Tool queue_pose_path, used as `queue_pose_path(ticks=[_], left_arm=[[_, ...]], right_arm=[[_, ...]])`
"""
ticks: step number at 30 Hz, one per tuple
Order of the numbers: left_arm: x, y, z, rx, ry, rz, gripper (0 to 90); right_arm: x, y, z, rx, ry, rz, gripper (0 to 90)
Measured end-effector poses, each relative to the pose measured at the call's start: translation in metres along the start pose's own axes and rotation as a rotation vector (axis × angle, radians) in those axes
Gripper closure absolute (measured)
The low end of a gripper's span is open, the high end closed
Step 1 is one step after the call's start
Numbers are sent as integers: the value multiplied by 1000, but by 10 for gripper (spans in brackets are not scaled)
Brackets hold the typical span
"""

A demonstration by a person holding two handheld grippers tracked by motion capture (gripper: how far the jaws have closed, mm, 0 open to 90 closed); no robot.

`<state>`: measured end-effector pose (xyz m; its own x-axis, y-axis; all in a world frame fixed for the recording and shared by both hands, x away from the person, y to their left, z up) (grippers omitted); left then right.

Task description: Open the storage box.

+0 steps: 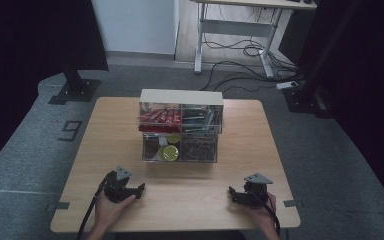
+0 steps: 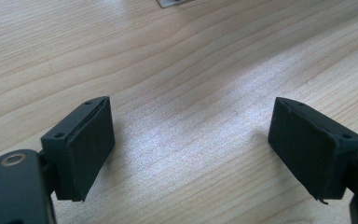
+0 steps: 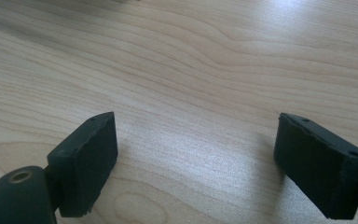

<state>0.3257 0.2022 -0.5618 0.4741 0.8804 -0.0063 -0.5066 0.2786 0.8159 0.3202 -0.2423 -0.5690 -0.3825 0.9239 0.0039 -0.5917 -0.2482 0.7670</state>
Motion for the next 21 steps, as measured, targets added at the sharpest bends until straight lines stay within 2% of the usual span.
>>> queue_pose_path(ticks=[17,21], left_arm=[[1,0,0,-3,-1,-1,154],[2,2,-1,-16,14,8,232]], right_arm=[[2,-1,2,-5,10,11,169],[2,-2,3,-8,11,10,175]])
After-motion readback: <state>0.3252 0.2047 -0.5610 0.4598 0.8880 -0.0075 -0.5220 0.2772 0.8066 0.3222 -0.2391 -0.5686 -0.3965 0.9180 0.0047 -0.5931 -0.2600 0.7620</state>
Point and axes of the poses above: each handheld gripper's, and its own axes: y roughly backward along the jaws, z roughly out of its top, x roughly to its left, the point moved 2 cm from there along -y, roughly forward along the jaws, and after that the axes turned 8 degrees about x, right-handed, at the moved point
